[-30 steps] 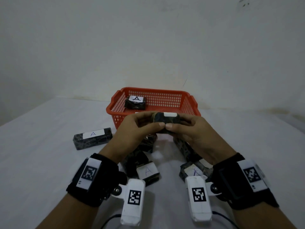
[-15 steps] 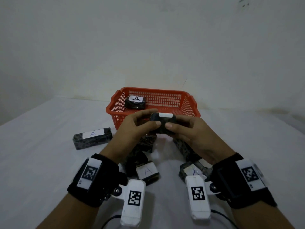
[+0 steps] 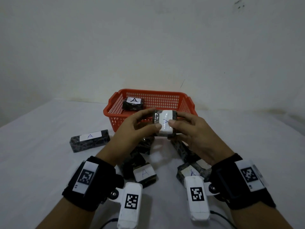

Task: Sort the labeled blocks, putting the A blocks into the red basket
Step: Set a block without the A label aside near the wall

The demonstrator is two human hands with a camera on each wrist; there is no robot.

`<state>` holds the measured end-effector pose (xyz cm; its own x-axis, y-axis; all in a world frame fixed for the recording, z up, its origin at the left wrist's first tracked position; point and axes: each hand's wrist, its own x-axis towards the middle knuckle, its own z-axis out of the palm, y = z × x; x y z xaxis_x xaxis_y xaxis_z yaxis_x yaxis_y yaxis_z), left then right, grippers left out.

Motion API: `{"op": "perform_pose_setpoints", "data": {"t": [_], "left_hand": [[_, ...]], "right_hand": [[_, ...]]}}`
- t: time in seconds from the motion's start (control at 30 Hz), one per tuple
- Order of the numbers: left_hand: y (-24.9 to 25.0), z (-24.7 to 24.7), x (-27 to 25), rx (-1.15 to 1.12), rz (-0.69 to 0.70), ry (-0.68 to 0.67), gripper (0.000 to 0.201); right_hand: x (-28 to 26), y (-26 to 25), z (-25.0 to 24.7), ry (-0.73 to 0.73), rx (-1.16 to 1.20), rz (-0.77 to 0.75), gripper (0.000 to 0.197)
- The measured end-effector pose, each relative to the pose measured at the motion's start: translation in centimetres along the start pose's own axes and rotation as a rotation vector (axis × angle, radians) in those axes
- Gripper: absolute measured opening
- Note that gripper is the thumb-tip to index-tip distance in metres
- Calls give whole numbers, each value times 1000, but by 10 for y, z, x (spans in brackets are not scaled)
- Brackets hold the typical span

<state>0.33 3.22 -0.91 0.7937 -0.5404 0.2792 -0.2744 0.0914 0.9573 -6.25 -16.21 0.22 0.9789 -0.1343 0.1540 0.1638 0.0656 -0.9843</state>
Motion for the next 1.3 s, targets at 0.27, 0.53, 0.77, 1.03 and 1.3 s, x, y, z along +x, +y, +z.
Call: {"op": "perform_pose_setpoints", "data": {"t": [0.27, 0.53, 0.77, 1.03, 1.3], "left_hand": [[3, -1, -1, 3, 78, 118, 43], [-2, -1, 0, 106, 134, 43, 61], [1, 2, 0, 140, 0, 32, 25], [0, 2, -2, 97, 14, -21, 32], [-3, -3, 1, 13, -44, -3, 33]], "right_hand": [[0, 0, 4, -17, -58, -9, 29], [-1, 1, 1, -22, 2, 96, 27], [1, 4, 0, -62, -18, 12, 26], [1, 4, 0, -55, -57, -15, 20], [4, 10, -1, -89, -66, -47, 45]]}}
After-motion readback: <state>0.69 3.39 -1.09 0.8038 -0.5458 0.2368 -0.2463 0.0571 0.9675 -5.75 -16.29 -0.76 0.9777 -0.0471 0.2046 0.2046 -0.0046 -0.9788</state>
